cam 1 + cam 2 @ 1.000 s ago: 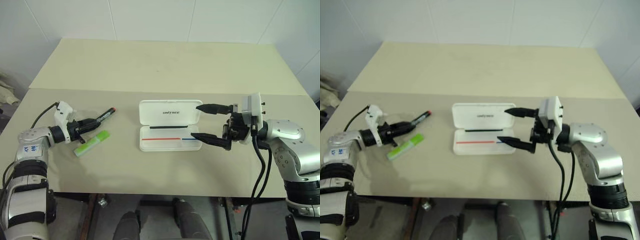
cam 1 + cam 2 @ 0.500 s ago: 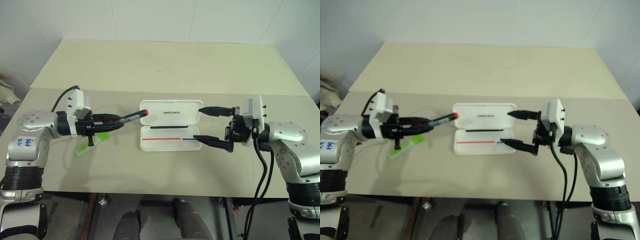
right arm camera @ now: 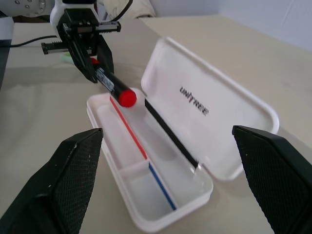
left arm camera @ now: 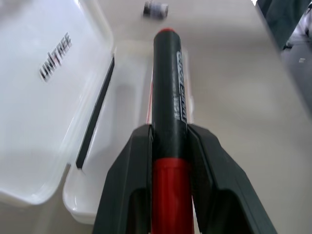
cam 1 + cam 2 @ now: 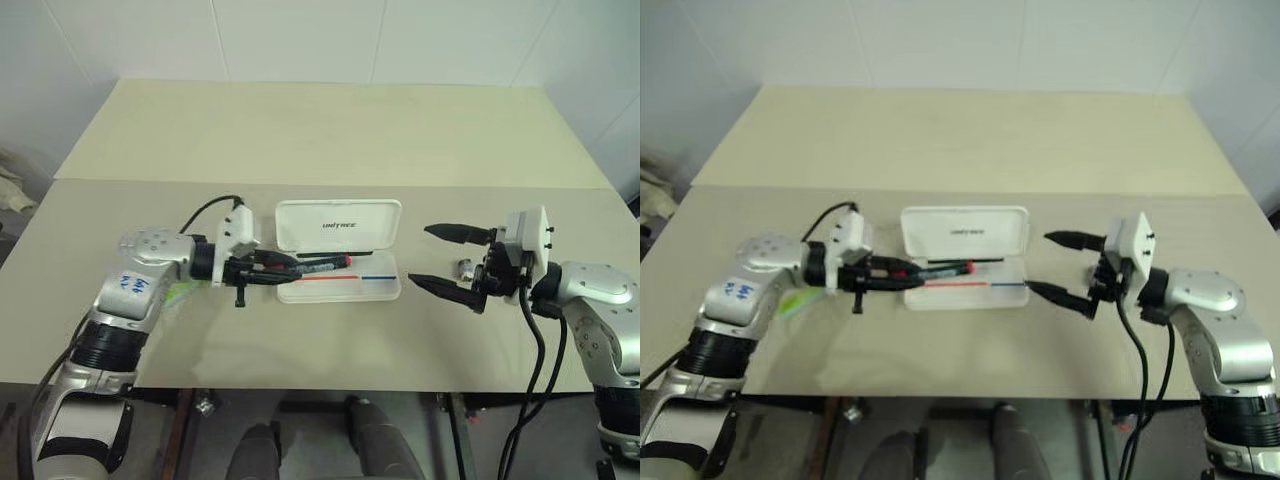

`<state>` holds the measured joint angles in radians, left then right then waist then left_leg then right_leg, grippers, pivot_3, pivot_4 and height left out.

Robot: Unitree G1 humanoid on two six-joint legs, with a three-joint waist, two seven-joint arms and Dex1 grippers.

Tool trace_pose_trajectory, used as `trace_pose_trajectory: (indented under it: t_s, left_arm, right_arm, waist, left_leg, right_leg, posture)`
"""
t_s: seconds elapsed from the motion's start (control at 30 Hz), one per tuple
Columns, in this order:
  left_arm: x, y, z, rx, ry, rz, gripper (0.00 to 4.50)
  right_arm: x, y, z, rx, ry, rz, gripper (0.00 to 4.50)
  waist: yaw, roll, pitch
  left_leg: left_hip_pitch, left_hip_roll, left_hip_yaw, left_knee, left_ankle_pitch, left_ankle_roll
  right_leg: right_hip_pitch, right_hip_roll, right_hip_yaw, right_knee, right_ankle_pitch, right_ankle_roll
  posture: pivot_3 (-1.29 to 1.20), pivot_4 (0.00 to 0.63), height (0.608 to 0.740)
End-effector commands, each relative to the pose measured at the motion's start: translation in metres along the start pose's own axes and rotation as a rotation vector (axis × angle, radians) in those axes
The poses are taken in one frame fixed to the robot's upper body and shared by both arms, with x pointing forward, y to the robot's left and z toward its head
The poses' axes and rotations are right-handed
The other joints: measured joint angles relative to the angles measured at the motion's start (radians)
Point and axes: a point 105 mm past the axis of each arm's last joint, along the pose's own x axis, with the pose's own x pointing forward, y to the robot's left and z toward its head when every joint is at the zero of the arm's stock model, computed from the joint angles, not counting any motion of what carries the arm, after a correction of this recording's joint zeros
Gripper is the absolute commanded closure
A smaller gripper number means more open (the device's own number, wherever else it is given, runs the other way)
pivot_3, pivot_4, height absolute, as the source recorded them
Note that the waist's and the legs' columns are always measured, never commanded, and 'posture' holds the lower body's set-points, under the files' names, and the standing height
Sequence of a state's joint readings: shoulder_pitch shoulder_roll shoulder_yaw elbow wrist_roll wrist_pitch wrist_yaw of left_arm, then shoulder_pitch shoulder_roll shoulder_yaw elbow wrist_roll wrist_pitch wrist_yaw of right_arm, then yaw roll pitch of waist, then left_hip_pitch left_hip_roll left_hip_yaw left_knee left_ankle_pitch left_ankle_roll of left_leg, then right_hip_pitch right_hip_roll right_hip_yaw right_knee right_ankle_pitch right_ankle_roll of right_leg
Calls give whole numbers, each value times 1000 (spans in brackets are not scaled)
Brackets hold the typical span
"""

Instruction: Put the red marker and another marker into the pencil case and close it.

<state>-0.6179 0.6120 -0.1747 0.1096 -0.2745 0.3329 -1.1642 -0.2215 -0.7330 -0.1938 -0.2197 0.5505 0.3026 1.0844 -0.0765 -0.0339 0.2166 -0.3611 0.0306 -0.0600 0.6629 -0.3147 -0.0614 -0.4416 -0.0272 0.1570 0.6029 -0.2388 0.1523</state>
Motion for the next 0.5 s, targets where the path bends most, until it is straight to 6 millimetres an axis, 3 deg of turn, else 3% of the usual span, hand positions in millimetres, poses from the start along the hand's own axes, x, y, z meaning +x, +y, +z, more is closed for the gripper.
trace_pose_trajectory:
  t_s: [0.03,0.3,0.5]
  left_arm:
    - [11,10,8,83,11,19,3848]
    - [25,32,12,136,33,78,3848]
    - [33,35,18,165,24,57,3848]
  right_arm:
    - [-12,0,8,-56,-3,-47,0]
    - [-13,7,6,-48,-2,-77,0]
    - [-12,10,8,-48,-15,-84,0]
  waist:
    - [0,0,0]
    - [-5,0,0]
    - [-2,0,0]
  left_leg:
    - [0,0,0,0,0,0]
    - [1,0,1,1,0,0]
    - [1,0,1,0,0,0]
  right_leg:
    - [0,0,0,0,0,0]
    - [1,0,2,0,1,1]
    - [2,0,2,-2,1,1]
  posture:
    - [0,150,740]
    - [0,150,740]
    - [0,150,740]
